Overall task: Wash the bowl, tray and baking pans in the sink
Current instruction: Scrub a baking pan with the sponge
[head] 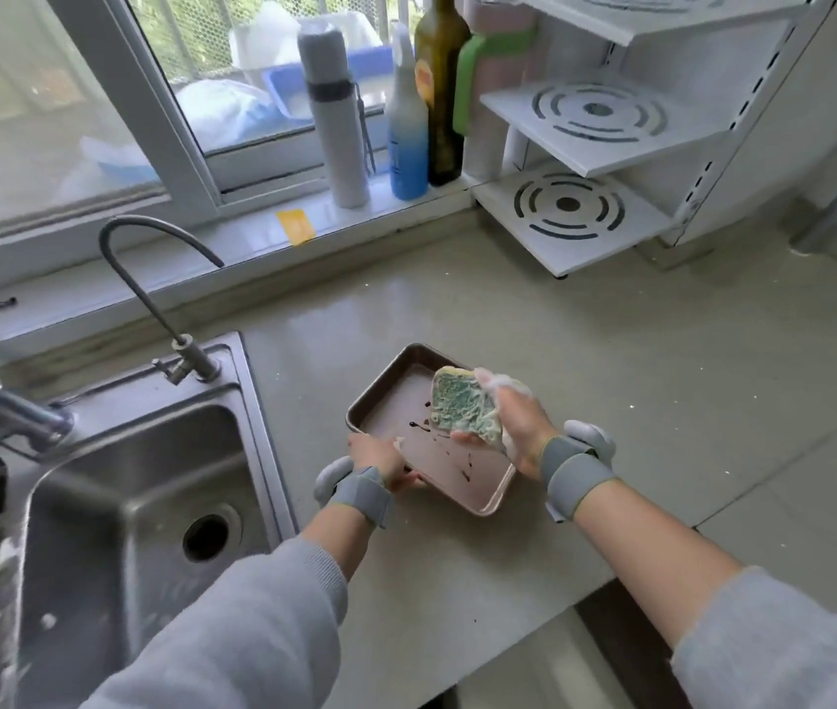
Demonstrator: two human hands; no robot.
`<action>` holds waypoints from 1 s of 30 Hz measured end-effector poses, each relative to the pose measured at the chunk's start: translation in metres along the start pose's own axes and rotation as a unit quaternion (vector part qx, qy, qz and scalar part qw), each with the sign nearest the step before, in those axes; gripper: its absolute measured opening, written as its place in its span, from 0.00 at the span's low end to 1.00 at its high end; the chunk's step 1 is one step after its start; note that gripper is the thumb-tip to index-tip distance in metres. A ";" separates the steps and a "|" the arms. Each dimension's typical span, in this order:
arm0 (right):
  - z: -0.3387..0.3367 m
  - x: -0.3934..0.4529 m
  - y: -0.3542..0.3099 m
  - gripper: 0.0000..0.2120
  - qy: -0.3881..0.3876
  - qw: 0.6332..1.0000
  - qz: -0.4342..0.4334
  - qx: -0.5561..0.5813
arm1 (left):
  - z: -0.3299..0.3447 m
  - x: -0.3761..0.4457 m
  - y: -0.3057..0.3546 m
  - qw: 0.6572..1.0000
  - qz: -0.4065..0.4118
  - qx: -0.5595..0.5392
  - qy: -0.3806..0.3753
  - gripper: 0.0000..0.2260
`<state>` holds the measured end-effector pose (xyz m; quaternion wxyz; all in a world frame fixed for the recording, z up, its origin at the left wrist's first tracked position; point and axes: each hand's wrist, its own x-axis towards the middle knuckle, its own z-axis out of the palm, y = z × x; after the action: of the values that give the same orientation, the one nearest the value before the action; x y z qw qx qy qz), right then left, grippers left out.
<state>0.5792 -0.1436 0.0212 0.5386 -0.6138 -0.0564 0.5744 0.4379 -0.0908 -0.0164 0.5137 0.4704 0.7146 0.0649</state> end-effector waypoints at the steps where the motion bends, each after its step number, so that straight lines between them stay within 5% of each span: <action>1: 0.011 -0.003 0.000 0.04 -0.015 1.000 0.003 -0.007 | -0.014 -0.002 -0.008 1.000 0.004 -0.002 0.016 0.20; 5: 0.074 -0.022 0.011 0.05 -0.088 0.995 0.029 -0.037 | -0.089 -0.006 -0.047 0.990 0.064 0.096 0.080 0.19; 15: 0.268 -0.063 0.119 0.20 -0.273 0.927 0.238 -0.098 | -0.280 -0.016 -0.173 0.985 0.078 0.017 0.153 0.08; 20: 0.350 -0.090 0.177 0.26 -0.278 0.893 0.302 -0.185 | -0.371 -0.015 -0.244 0.985 0.072 -0.037 0.152 0.01; 24: 0.393 -0.111 0.202 0.15 -0.268 0.889 0.244 -0.281 | -0.411 -0.014 -0.268 0.985 0.068 -0.065 0.146 0.06; 30: 0.419 -0.124 0.215 0.15 -0.249 0.877 0.231 -0.339 | -0.434 -0.007 -0.285 0.986 0.067 -0.069 0.138 0.10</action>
<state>0.0983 -0.0677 0.0455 0.1173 -0.5909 -0.2365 0.7623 -0.0797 -0.0829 0.0250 0.4354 0.4672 0.7396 0.2124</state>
